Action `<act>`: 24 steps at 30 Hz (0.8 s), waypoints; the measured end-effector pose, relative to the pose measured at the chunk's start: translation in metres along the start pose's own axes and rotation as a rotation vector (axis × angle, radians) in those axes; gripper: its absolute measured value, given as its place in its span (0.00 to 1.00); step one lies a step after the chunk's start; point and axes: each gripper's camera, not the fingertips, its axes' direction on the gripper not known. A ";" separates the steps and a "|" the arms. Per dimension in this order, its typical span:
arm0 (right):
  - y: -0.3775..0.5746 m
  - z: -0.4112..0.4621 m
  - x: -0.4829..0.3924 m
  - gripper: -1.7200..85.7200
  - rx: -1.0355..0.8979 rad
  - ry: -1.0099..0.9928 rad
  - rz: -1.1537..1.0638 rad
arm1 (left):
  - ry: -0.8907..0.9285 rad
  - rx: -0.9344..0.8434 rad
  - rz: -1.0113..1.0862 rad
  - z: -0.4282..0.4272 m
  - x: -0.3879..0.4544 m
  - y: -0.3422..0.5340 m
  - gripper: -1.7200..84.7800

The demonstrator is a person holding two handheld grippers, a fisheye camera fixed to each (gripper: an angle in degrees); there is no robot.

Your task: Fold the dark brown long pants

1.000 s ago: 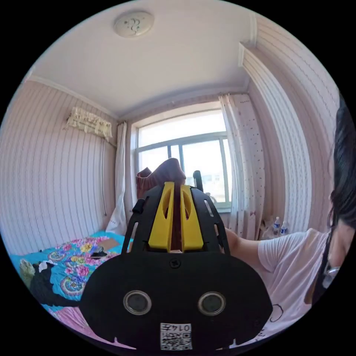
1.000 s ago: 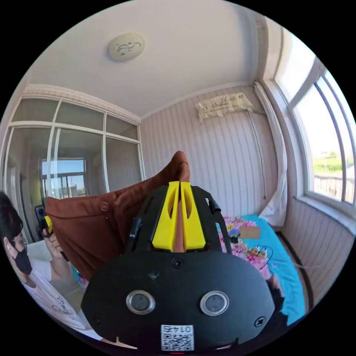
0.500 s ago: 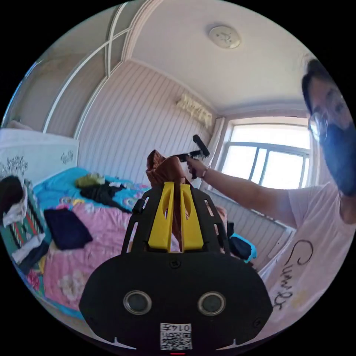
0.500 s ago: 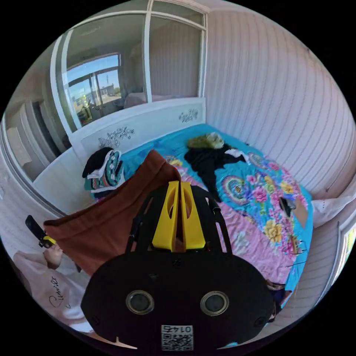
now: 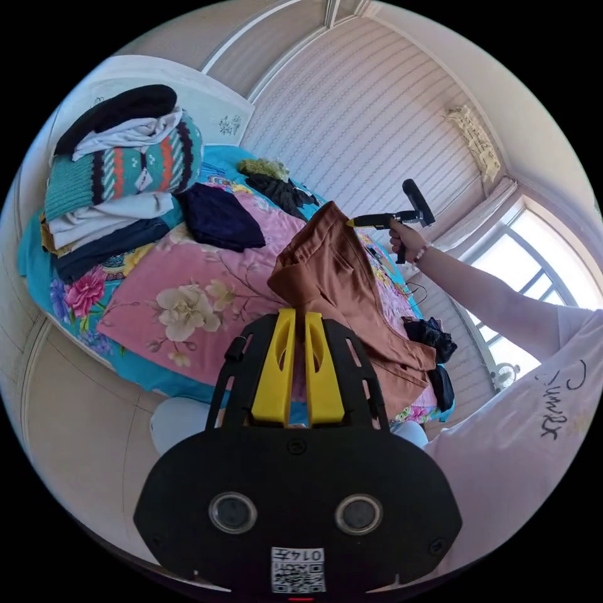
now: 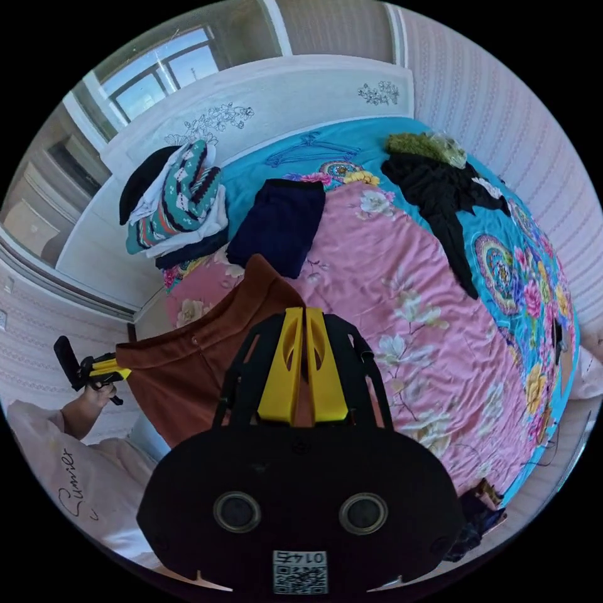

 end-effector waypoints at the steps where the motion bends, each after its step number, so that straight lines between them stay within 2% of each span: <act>1: -0.017 -0.002 -0.006 0.02 0.029 -0.002 -0.027 | -0.053 0.025 0.023 -0.007 -0.004 -0.008 0.02; 3: -0.037 -0.001 -0.010 0.02 0.088 -0.044 -0.030 | -0.172 0.024 0.063 -0.012 -0.012 -0.022 0.03; 6: -0.049 0.015 -0.001 0.01 0.140 -0.137 0.044 | -0.414 -0.101 0.080 0.012 -0.037 -0.039 0.07; 8: -0.033 0.027 0.007 0.01 0.155 -0.191 0.084 | -0.440 -0.234 0.043 0.041 -0.057 -0.039 0.08; 10: 0.017 0.038 0.021 0.01 0.184 -0.272 0.109 | -0.497 -0.326 0.058 0.071 -0.058 -0.032 0.08; 13: 0.124 0.047 0.044 0.02 0.186 -0.257 0.177 | -0.572 -0.321 0.095 0.091 -0.039 -0.021 0.07; 15: 0.204 0.048 0.060 0.02 0.171 -0.200 0.291 | -0.490 -0.318 0.104 0.101 -0.024 -0.016 0.07; 18: 0.348 0.038 0.089 0.02 0.160 -0.157 0.623 | -0.353 -0.330 0.199 0.128 0.020 -0.012 0.07; 22: 0.530 0.004 0.100 0.05 0.271 -0.078 1.108 | -0.138 -0.385 0.369 0.189 0.099 -0.011 0.07; 24: 0.583 -0.009 0.100 0.06 0.333 -0.037 1.241 | -0.109 -0.403 0.444 0.219 0.134 -0.013 0.08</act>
